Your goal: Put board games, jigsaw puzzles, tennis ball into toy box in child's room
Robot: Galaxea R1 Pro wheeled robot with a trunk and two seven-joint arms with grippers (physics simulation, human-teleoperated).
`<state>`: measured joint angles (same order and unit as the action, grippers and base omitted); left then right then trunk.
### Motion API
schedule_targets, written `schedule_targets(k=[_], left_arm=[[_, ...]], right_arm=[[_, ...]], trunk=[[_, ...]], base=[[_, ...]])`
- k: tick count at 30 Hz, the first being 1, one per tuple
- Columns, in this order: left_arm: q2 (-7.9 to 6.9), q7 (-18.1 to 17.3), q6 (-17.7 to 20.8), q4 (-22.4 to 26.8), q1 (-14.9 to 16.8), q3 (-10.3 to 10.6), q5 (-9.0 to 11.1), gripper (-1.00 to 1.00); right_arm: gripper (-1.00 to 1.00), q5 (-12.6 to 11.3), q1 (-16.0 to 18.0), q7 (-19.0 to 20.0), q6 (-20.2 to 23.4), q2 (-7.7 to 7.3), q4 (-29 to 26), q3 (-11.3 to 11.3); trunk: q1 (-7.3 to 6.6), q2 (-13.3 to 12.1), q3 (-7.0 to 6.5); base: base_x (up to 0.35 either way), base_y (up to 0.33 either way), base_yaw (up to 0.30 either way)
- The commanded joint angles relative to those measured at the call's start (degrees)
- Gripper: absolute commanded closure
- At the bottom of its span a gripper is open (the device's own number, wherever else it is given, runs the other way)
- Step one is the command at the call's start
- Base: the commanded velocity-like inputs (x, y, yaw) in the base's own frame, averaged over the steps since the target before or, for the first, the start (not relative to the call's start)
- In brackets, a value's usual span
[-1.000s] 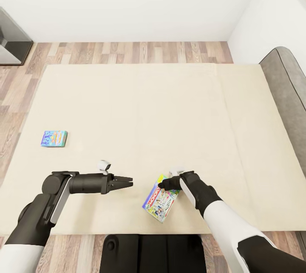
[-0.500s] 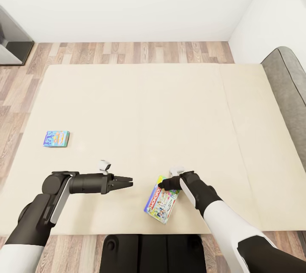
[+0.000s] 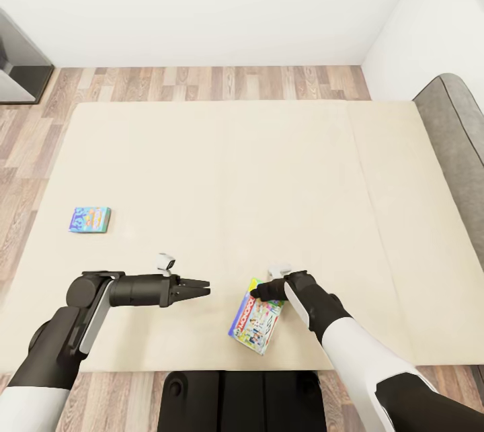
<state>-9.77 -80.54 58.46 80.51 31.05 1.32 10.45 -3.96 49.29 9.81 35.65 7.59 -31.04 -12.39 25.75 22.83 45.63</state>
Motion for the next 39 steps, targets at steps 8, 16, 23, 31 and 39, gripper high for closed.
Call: schedule_targets(k=[8,16,23,31,39], left_arm=[[-0.07,-0.1,0.6,0.0,0.0,0.1,0.2,-1.0],[-0.07,-0.1,0.6,0.0,0.0,0.1,0.2,-1.0],[-0.07,-0.1,0.6,0.0,0.0,0.1,0.2,-1.0],[-0.07,-0.1,0.6,0.0,0.0,0.1,0.2,-1.0],[-0.07,-0.1,0.6,0.0,0.0,0.1,0.3,-1.0]], right_arm=[[-1.0,-0.4,0.0,-0.1,0.3,-0.03,-0.1,-0.2],[-1.0,-0.5,0.0,-0.1,0.3,-0.03,-0.1,-0.2],[-1.0,-0.4,0.0,-0.1,0.3,-0.01,-0.1,-0.2],[-1.0,-0.4,0.0,-0.1,0.3,-0.01,-0.1,-0.2],[-1.0,-0.4,0.0,-0.1,0.3,-0.02,-0.1,-0.3]], trunk=[[0.03,0.1,0.06],[0.03,0.1,0.06],[0.03,0.1,0.06],[0.03,0.1,0.06],[0.03,0.1,0.06]], base=[[0.0,0.086,0.0],[0.0,0.007,0.0],[0.0,0.0,0.0],[0.0,0.0,0.0],[0.0,0.0,0.0]])
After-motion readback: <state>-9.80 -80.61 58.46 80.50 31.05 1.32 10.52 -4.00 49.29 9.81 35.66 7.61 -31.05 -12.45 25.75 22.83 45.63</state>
